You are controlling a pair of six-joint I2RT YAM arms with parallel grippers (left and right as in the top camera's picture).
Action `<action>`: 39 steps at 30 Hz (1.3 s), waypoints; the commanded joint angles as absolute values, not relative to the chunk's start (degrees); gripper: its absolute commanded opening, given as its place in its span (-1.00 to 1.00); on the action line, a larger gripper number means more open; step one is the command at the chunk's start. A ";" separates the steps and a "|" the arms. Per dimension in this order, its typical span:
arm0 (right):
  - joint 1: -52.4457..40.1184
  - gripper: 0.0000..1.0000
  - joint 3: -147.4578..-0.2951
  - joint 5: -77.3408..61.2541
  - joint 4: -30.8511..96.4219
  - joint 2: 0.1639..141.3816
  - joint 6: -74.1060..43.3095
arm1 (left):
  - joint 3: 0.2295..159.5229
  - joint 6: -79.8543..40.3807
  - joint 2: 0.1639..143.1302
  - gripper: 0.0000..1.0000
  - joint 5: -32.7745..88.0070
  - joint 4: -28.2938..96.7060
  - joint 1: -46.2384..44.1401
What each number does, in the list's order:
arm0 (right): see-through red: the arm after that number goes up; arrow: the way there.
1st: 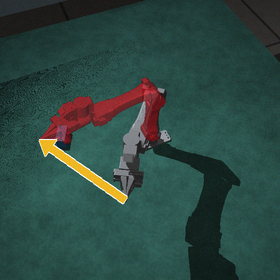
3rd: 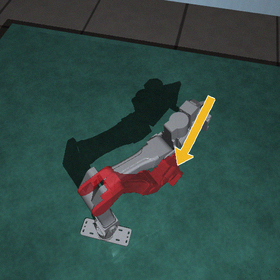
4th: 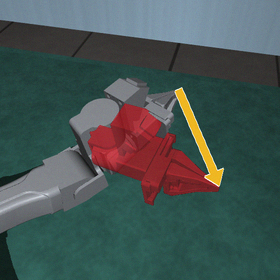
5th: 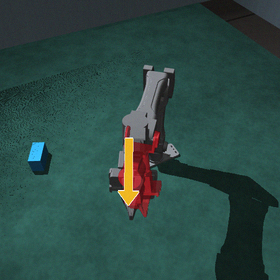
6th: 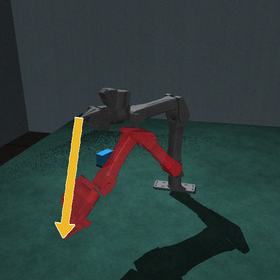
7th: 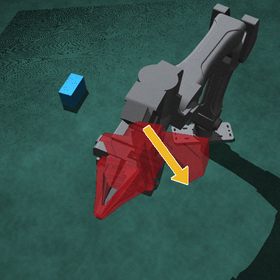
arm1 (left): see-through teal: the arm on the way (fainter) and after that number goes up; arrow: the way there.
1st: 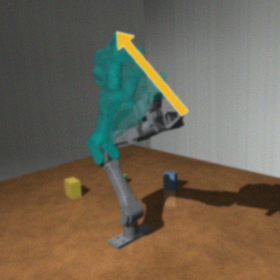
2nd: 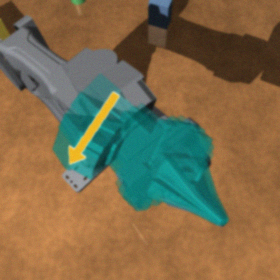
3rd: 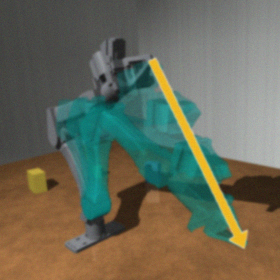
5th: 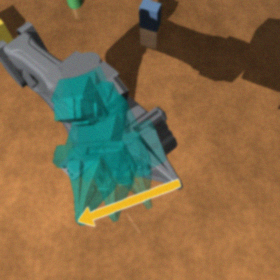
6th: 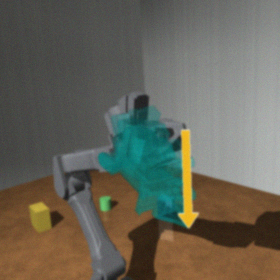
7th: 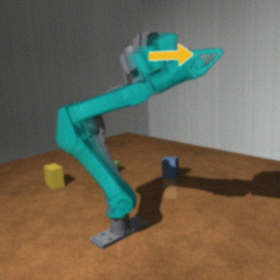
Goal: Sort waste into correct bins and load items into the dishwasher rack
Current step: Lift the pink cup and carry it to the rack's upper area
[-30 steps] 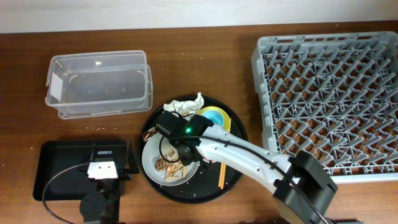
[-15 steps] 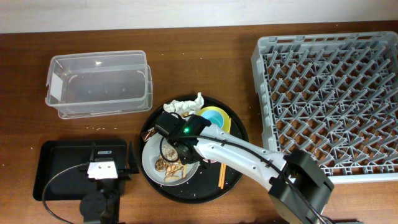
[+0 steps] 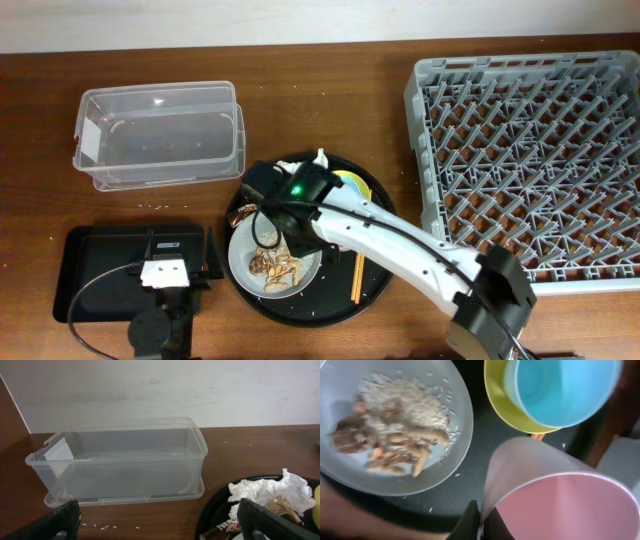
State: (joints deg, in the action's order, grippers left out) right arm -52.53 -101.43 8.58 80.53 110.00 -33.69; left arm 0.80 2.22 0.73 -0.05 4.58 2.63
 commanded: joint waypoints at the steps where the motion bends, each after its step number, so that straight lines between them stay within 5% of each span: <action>1: -50.37 -0.92 -111.00 9.76 85.80 108.18 -29.85 | 0.49 3.11 0.36 0.99 -0.25 4.75 2.39; 9: -32.42 -0.92 -126.19 4.73 91.22 101.49 -17.21 | 0.49 3.11 0.36 0.99 -0.25 4.75 2.39; 23: 19.77 -0.92 -127.50 -42.00 88.77 106.43 14.63 | 0.49 3.11 0.36 0.99 -0.25 4.75 2.39; 39: 26.65 -0.91 -122.43 -66.08 89.36 120.64 30.04 | 0.49 3.11 0.36 0.99 -0.25 4.75 2.39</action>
State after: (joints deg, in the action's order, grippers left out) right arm 26.13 -124.75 -58.06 89.62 118.34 24.23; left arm 0.80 2.22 0.73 -0.05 4.62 2.63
